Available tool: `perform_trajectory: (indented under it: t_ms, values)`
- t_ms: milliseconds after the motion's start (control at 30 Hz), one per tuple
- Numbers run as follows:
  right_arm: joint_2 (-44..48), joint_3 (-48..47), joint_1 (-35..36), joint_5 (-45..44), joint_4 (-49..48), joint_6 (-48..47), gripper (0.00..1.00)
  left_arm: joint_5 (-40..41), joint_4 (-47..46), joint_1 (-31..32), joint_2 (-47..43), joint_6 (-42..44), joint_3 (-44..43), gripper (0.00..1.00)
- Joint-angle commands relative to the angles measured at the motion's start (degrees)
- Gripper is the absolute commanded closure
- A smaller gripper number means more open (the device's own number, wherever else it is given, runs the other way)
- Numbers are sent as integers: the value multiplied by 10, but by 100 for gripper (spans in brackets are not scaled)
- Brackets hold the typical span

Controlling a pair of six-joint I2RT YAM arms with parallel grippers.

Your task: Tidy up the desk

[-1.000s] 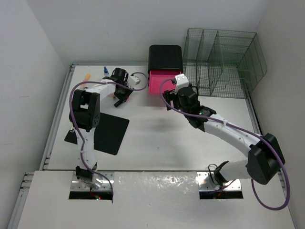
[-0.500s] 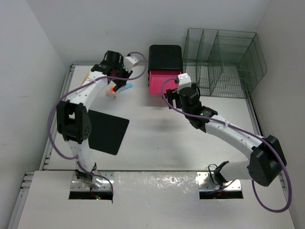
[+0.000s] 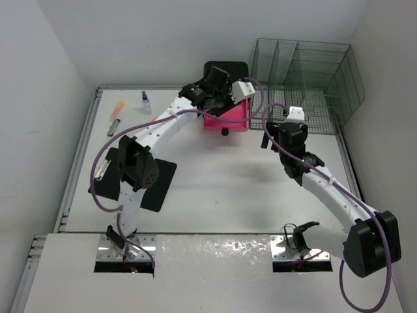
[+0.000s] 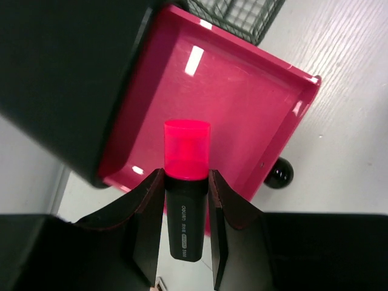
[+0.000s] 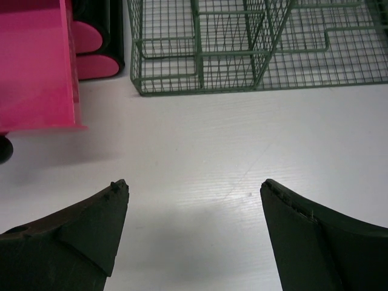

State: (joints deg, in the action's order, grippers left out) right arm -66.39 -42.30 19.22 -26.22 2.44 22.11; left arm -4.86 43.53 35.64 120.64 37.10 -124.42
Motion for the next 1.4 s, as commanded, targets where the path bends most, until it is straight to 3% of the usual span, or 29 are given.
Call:
perform_trajectory:
  t_ms: [0,100,200,300,400,433,533,833,933,1133,1267,1300,1367]
  values:
    - [20,7,0,5,0,8,13,31,17,14,37,24,-53,100]
    - [25,13,0,-1,3,4,13,46,0,22,58,31,-60,98]
    - [27,13,-2,-1,0,2,13,46,-15,27,74,36,-62,86]
    - [26,13,-2,4,-2,3,13,63,-27,28,82,39,-63,82]
    - [26,13,-2,6,-3,3,13,80,-31,28,90,41,-62,64]
    - [25,14,-2,6,-4,2,13,79,-31,28,90,41,-62,54]
    - [23,14,-2,7,-5,1,13,75,-24,30,85,38,-71,38]
    - [23,17,-2,20,-9,-1,13,122,-16,29,25,39,-88,34]
    - [21,20,-2,27,-16,-3,13,122,0,10,-7,39,-96,25]
    - [15,23,-2,36,-21,-4,13,51,21,-107,-56,-5,-56,21]
    - [11,21,-1,42,-21,-4,13,-3,8,-197,-60,-23,19,30]
    - [9,21,-2,42,-21,-5,13,-29,9,-207,-57,-28,29,38]
    - [6,19,-1,42,-21,-6,13,-59,8,-236,-54,-31,62,40]
